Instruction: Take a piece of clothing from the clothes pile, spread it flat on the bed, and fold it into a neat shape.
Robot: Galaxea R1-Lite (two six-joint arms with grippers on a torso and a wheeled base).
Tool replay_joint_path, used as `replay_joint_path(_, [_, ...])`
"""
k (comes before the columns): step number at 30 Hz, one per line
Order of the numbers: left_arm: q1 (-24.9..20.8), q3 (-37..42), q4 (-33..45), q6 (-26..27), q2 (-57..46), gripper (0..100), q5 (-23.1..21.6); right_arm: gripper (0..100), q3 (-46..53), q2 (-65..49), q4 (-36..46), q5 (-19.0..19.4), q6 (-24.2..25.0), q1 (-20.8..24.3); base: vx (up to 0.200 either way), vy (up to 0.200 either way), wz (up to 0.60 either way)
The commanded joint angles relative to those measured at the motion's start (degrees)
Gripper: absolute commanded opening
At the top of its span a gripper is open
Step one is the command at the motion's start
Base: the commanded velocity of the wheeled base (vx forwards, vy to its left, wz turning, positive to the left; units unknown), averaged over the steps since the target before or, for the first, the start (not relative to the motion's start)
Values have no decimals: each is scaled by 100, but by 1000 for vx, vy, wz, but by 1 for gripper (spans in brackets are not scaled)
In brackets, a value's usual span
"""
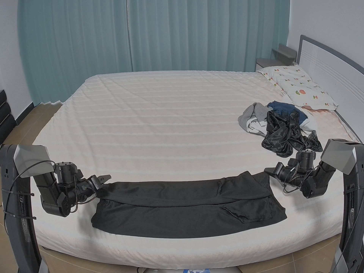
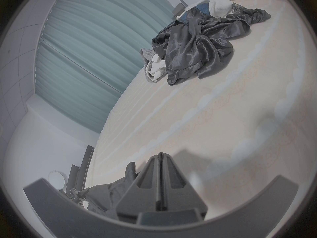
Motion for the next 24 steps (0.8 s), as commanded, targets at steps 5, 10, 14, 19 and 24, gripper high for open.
replay_joint_path(5, [183,468,25,-29,-725,100,-594,100,477,-328,-451,-14,339,-43,0,0,0])
replay_joint_path(10, [183,802,78,41,-1068,100,-788,100,661,-355,-591,-23,339,-8,0,0,0])
replay_joint_path(14, [131,855,95,24,-1050,100,-761,100,749,-407,-600,-23,339,-8,0,0,0])
replay_joint_path(19, [52,1303,42,50,-1112,100,-735,100,846,-451,-591,-32,339,-8,-80,0,0])
replay_joint_path(24, [-89,1804,-2,68,-1112,100,-709,100,855,-495,-539,-32,348,-16,-160,0,0])
